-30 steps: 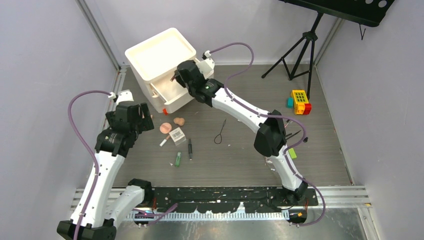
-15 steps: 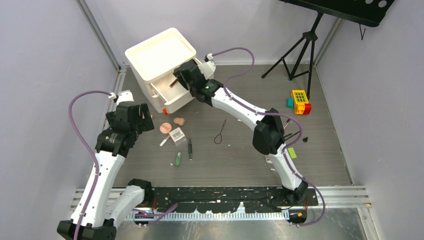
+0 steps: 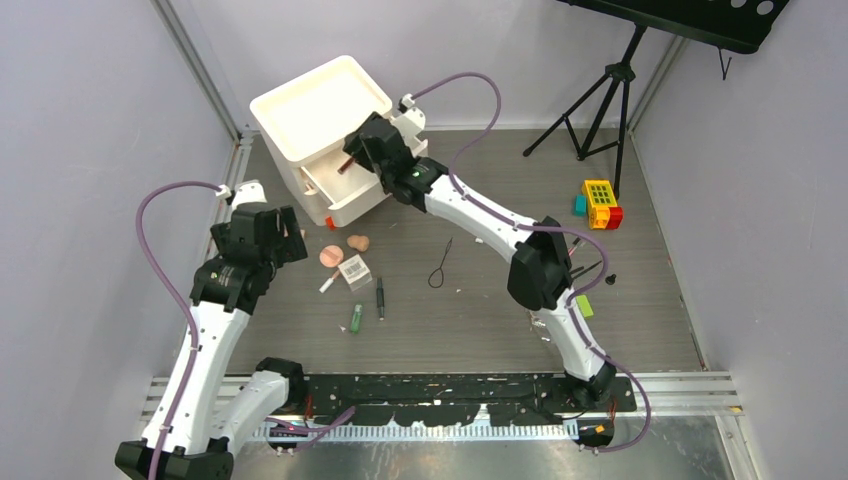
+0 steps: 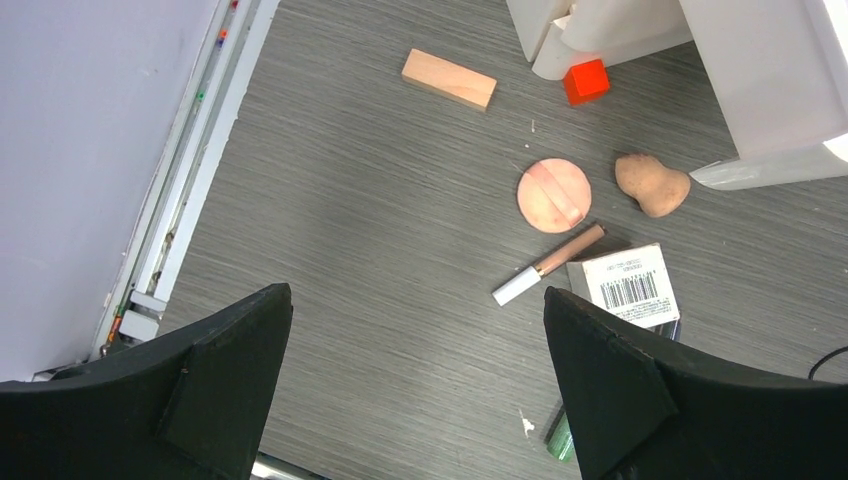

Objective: Organize the makeup
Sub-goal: Place the makeup in the drawer, then pick up the makeup from the center of the board, then place the makeup in the drawer, then pick up the makeup from the center of the board.

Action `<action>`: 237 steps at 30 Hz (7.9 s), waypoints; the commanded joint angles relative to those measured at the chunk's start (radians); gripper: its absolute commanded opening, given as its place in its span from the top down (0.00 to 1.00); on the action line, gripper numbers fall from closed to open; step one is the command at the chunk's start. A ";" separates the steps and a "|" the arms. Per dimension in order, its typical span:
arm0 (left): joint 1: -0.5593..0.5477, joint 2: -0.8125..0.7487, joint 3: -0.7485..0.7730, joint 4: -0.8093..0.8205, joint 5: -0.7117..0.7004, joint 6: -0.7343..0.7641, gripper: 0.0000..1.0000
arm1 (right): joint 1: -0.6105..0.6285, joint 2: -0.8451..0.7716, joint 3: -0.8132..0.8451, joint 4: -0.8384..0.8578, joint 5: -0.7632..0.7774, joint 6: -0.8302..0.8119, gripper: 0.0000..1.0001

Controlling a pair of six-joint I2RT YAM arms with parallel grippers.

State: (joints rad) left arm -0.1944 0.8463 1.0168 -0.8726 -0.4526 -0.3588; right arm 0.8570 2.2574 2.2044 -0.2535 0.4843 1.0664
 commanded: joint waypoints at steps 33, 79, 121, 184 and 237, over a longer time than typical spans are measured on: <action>0.016 0.034 -0.386 0.295 0.202 -0.392 0.11 | -0.069 -1.099 -1.176 -0.167 -0.045 -0.479 0.44; -0.062 0.598 -0.295 0.434 0.311 -0.369 0.59 | -0.070 -1.154 -1.253 -0.193 -0.067 -0.493 0.44; -0.202 -0.065 -0.244 -0.077 0.185 -0.466 1.00 | -0.072 -1.192 -1.273 -0.215 -0.072 -0.496 0.43; -0.230 1.066 1.009 -0.062 0.283 0.683 0.55 | -0.072 -1.375 -1.322 -0.363 -0.038 -0.496 0.43; -0.258 -0.212 0.061 -0.056 -0.185 0.082 0.17 | 0.307 -0.290 -0.832 -0.030 -0.042 -0.275 0.42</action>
State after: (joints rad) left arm -0.4515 0.6434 1.1133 -0.9943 -0.6090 -0.3054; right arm 1.1599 1.9209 1.3056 -0.2760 0.4068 0.7639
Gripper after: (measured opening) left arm 0.827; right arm 0.595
